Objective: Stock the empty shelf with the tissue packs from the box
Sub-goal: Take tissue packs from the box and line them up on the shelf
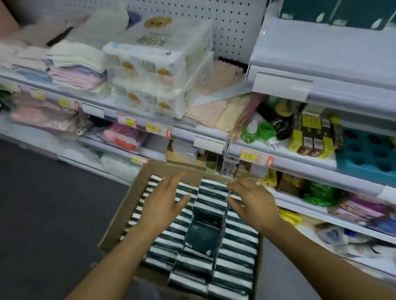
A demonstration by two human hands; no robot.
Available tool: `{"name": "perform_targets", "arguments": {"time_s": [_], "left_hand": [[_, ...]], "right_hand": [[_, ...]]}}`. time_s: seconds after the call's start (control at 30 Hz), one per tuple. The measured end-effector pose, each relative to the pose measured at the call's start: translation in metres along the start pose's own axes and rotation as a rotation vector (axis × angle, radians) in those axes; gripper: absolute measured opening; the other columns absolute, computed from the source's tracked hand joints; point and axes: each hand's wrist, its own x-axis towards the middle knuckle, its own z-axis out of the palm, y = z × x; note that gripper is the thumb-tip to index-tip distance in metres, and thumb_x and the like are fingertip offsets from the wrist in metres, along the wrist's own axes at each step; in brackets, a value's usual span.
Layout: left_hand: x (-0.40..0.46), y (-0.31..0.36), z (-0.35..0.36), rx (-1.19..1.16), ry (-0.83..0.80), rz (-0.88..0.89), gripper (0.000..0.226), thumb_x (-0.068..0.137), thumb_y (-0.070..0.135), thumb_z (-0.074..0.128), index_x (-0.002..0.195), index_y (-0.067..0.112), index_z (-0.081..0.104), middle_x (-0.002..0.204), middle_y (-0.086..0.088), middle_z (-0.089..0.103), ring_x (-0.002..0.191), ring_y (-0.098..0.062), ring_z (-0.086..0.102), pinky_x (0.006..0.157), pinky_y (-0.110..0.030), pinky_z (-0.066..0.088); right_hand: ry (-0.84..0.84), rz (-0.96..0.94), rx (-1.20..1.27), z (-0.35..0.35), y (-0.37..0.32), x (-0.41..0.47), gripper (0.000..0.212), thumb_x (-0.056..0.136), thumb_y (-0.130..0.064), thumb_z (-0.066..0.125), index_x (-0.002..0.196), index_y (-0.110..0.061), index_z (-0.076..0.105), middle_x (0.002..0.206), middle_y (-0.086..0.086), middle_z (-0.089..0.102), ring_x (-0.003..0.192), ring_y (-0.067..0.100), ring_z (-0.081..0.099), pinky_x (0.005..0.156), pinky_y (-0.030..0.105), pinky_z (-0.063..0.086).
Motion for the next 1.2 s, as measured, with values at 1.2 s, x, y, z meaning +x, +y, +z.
{"name": "perform_targets", "arguments": {"time_s": [1.2], "left_hand": [[0.032, -0.049, 0.103, -0.433, -0.175, -0.401, 0.03, 0.081, 0.017, 0.076, 0.095, 0.017, 0.05, 0.09, -0.016, 0.062, 0.083, -0.027, 0.061, 0.079, -0.042, 0.052]], "right_hand": [[-0.232, 0.235, 0.196, 0.072, 0.029, 0.042, 0.028, 0.093, -0.034, 0.056, 0.118, -0.021, 0.053, 0.109, 0.004, 0.065, 0.095, 0.027, 0.061, 0.068, 0.031, 0.043]]}}
